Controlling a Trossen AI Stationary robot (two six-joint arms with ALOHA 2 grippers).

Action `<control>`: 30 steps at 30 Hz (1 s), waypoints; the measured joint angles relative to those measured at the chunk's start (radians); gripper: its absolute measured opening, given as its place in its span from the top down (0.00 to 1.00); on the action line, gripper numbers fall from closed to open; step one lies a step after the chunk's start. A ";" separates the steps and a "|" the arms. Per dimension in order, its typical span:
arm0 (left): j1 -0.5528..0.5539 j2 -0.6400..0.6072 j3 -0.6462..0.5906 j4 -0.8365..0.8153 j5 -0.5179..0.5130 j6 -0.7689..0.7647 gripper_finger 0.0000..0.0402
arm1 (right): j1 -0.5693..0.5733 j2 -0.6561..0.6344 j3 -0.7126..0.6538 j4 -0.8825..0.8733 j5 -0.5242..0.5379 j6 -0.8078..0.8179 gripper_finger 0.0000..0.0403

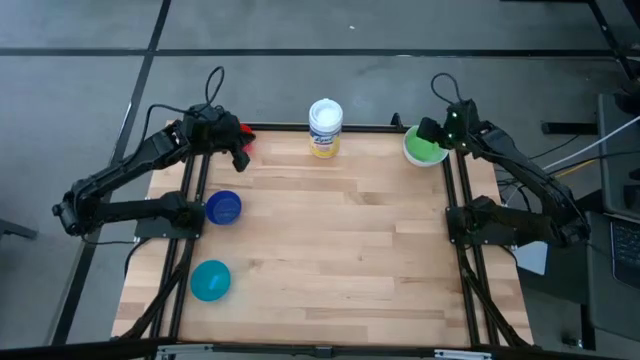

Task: Nest bowls inside each other
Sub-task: Stack the red bowl on top of the green bowl

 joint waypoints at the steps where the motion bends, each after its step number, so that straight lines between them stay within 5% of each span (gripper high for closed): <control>1: 0.017 0.003 0.000 -0.001 0.014 -0.005 0.95 | 0.017 -0.026 -0.001 0.048 -0.029 -0.025 0.69; 4: 0.068 0.001 0.000 0.097 0.076 -0.059 0.95 | 0.087 -0.079 0.000 0.425 -0.141 -0.060 0.71; 9: 0.193 -0.009 0.002 0.223 0.140 -0.172 0.95 | 0.173 -0.080 0.012 0.925 -0.162 0.019 0.74; 17: 0.372 0.060 -0.015 -0.026 0.303 -0.155 0.93 | 0.322 0.015 0.221 0.926 -0.236 -0.096 0.70; 23: 0.388 0.122 -0.100 -0.030 0.386 -0.183 0.78 | 0.399 0.115 0.384 0.892 -0.284 -0.181 0.66; 30: 0.389 0.231 -0.190 -0.038 0.321 -0.131 0.64 | 0.440 0.223 0.548 0.827 -0.326 -0.226 0.67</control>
